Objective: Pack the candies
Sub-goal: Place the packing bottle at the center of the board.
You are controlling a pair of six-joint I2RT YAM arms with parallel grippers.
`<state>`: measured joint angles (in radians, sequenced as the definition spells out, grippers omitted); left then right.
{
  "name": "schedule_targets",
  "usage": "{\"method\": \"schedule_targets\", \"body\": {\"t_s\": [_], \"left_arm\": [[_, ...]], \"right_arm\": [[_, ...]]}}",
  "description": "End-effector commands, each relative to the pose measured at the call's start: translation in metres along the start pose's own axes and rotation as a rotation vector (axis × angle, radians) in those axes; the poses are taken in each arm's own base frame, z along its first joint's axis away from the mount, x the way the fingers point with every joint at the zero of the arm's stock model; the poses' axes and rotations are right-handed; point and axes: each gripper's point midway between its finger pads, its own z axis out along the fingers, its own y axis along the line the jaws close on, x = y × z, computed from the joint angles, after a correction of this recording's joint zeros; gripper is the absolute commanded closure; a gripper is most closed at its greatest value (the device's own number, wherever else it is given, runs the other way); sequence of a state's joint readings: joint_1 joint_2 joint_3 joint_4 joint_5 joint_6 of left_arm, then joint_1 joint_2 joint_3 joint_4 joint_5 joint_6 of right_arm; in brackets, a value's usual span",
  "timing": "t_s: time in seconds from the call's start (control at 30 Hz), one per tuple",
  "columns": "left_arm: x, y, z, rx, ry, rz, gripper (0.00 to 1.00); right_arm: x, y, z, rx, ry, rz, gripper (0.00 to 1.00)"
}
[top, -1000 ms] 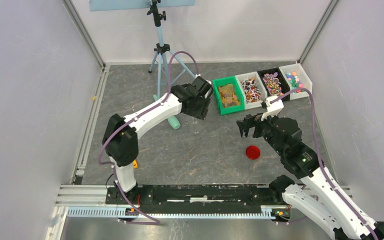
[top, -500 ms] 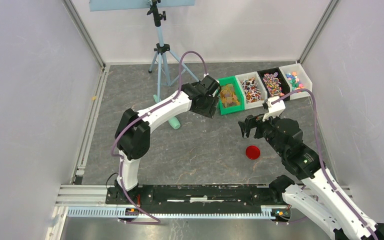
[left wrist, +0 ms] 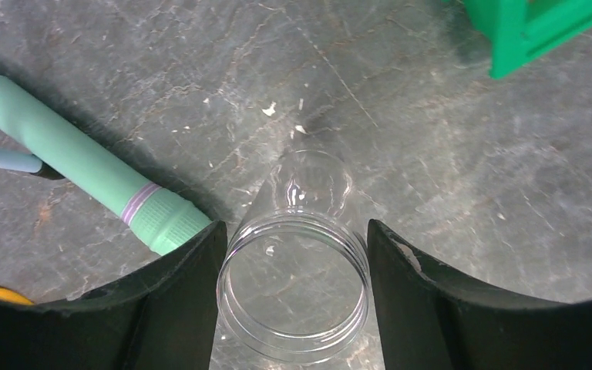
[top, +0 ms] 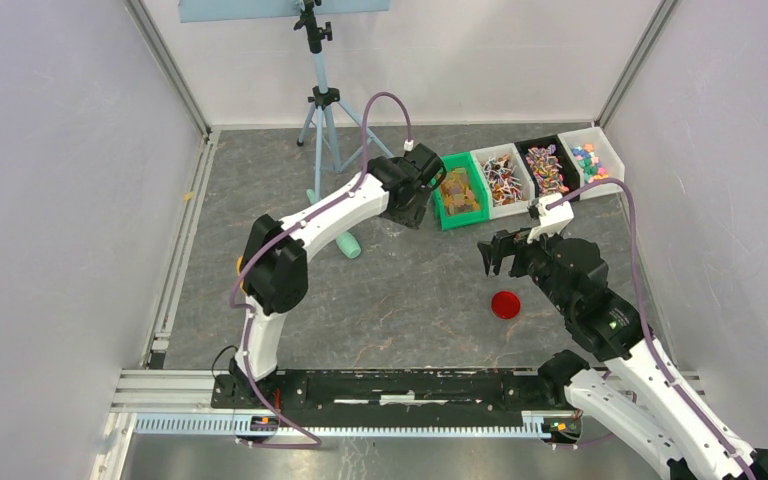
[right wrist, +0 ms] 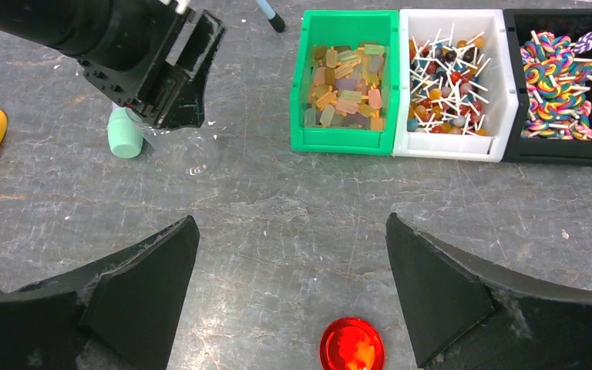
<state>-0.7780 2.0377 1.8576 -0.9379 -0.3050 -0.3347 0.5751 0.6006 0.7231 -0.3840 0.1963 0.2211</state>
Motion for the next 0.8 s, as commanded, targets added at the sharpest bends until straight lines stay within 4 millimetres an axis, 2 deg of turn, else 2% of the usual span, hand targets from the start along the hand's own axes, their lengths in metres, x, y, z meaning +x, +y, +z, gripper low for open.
{"method": "schedule_targets", "body": {"t_s": [0.0,0.13,0.2,0.3,0.33,0.47,0.6,0.67,0.77], "left_arm": [[-0.004,0.024,0.009,-0.123,0.013,0.043,0.38],[-0.003,0.027,0.018,-0.089,0.025,0.011,0.38],[-0.008,0.028,0.018,-0.068,0.009,-0.013,0.33],[-0.014,0.026,0.012,-0.019,-0.006,-0.04,0.13],[-0.017,0.025,0.008,-0.003,-0.018,-0.045,0.01],[-0.028,0.027,-0.011,0.029,-0.059,-0.051,0.0],[-0.045,0.039,-0.042,0.043,-0.141,-0.125,0.0],[-0.055,0.053,-0.061,0.039,-0.193,-0.188,0.0],[-0.053,0.097,-0.078,-0.056,-0.232,-0.323,0.0]], "right_arm": [[-0.017,0.0,-0.006,0.007,-0.041,0.022,0.02],[-0.018,-0.002,-0.009,0.013,-0.048,0.028,0.02],[-0.017,-0.002,-0.01,0.014,-0.047,0.028,0.02],[-0.016,-0.002,-0.01,0.014,-0.043,0.028,0.02],[-0.015,-0.003,-0.009,0.016,-0.041,0.028,0.02],[-0.014,-0.002,-0.008,0.014,-0.036,0.027,0.02],[-0.01,0.003,-0.005,-0.012,-0.032,0.032,0.02],[-0.009,0.005,-0.004,-0.026,-0.031,0.036,0.02],[-0.006,0.007,-0.003,-0.036,-0.023,0.035,0.02]]}}
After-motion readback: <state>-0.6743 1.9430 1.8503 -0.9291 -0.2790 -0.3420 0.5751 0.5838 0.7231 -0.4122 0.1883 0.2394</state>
